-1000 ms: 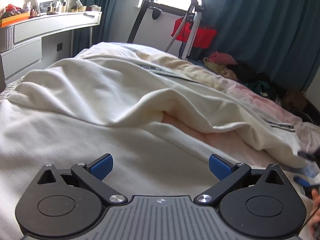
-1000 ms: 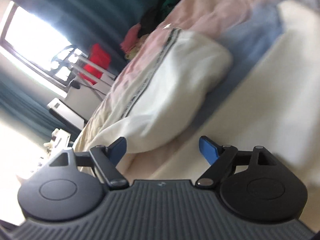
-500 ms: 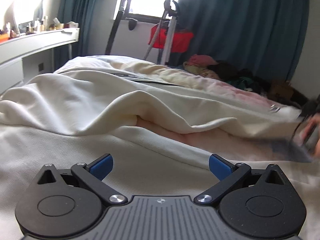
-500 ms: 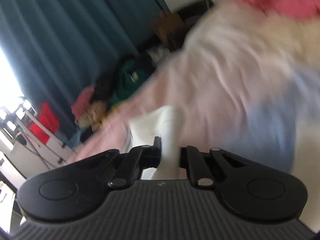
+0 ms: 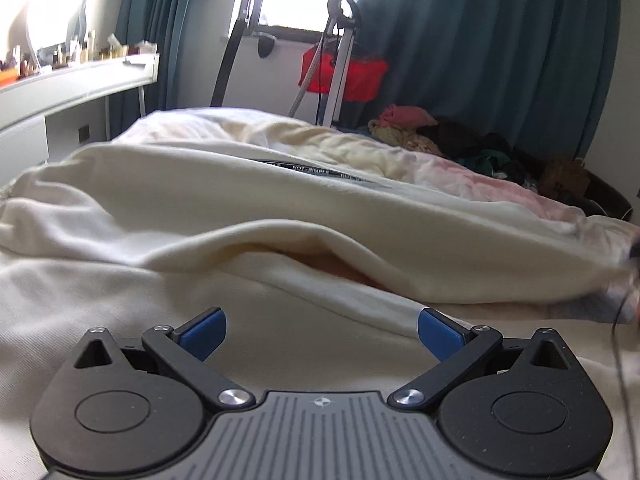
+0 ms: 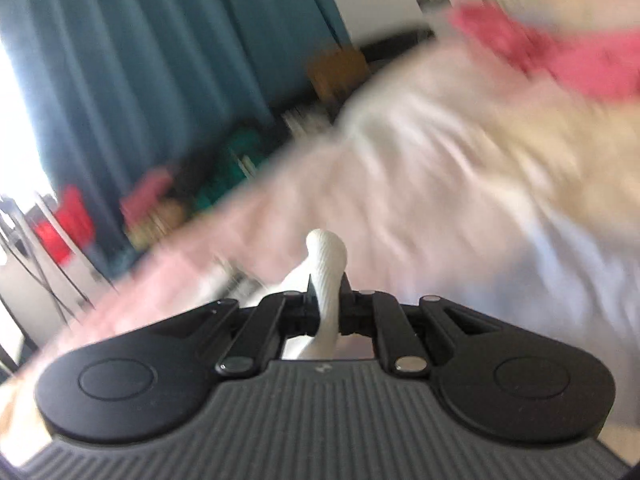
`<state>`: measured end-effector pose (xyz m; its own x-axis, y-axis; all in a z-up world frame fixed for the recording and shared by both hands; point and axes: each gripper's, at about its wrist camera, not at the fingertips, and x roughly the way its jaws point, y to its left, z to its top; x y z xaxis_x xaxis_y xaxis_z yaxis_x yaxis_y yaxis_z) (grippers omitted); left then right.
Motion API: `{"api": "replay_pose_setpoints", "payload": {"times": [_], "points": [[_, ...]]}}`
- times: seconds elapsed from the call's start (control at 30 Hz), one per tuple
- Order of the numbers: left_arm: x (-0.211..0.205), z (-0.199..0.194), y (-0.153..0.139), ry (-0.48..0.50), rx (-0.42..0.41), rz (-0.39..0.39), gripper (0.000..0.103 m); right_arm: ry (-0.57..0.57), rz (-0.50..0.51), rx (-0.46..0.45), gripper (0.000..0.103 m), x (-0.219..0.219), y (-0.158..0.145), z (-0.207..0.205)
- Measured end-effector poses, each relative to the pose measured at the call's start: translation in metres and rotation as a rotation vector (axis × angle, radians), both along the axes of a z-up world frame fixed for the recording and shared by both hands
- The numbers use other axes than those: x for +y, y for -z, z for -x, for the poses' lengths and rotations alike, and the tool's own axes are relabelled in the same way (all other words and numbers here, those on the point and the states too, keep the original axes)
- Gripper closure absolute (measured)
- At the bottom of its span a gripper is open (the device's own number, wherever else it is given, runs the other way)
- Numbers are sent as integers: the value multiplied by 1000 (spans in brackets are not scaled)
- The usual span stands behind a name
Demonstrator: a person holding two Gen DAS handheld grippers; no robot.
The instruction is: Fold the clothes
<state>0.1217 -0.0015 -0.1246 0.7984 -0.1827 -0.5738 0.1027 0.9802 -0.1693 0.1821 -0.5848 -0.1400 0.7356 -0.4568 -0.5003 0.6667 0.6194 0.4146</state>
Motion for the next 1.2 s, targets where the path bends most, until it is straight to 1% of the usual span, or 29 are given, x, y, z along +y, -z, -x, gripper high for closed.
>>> {"api": "replay_pose_setpoints", "payload": {"times": [0.07, 0.27, 0.33, 0.37, 0.43, 0.5, 0.53, 0.57, 0.6, 0.67, 0.7, 0.73, 0.77, 0.8, 0.83, 0.9, 0.93, 0.97, 1.03, 1.07, 1.1, 1.13, 1.2], "points": [[0, 2, 0, 2, -3, -5, 0, 2, -56, 8, 93, -4, 28, 22], [-6, 10, -12, 27, -43, -38, 0, 21, -139, -182, 94, -11, 10, 51], [-7, 12, -15, 35, -56, -50, 0, 36, -148, -199, 94, -15, 2, 61], [-8, 14, -17, 39, -63, -55, 0, 48, -150, -195, 94, -19, 3, 64], [-10, 15, -20, 43, -74, -64, 0, 73, -145, -133, 94, -26, 15, 69], [-11, 17, -24, 52, -77, -55, 0, 81, -178, -71, 93, -34, 32, 70], [-11, 17, -25, 58, -76, -47, 0, 79, -213, -65, 93, -36, 39, 72], [-12, 18, -27, 62, -76, -37, 0, 81, -212, -71, 89, -35, 40, 73], [-12, 19, -29, 59, -77, -27, 0, 84, -187, -70, 87, -32, 36, 73], [-13, 22, -36, 66, -92, -19, 0, 64, -118, -23, 82, -20, 21, 69], [-14, 25, -39, 68, -106, -30, 0, 43, -77, 10, 81, -14, 13, 67], [-16, 27, -43, 70, -120, -41, 0, 2, -31, 37, 77, -4, 4, 67], [-18, 31, -46, 70, -135, -50, 0, -41, 16, 65, 71, 5, -5, 67], [-20, 36, -50, 68, -147, -55, 0, -87, 54, 90, 68, 15, -12, 69], [-21, 41, -55, 67, -157, -56, 0, -128, 72, 83, 65, 25, -21, 75], [-23, 50, -65, 76, -164, -31, 0, -212, 85, 60, 50, 45, -38, 89], [-24, 55, -70, 80, -168, -21, 0, -253, 83, 42, 38, 58, -47, 99], [-25, 60, -74, 82, -176, -19, 0, -284, 101, 24, 31, 70, -57, 109], [-29, 74, -81, 95, -204, -38, 0, -345, 144, 1, 28, 95, -76, 130], [-31, 80, -84, 100, -215, -51, 0, -376, 167, -1, 21, 108, -85, 142], [-32, 88, -87, 103, -225, -57, 0, -408, 184, -3, 17, 120, -92, 152], [-32, 95, -89, 103, -234, -55, 0, -440, 200, -4, 18, 131, -98, 162], [-30, 109, -92, 114, -250, -41, 0, -499, 221, -18, 18, 149, -106, 181]]}}
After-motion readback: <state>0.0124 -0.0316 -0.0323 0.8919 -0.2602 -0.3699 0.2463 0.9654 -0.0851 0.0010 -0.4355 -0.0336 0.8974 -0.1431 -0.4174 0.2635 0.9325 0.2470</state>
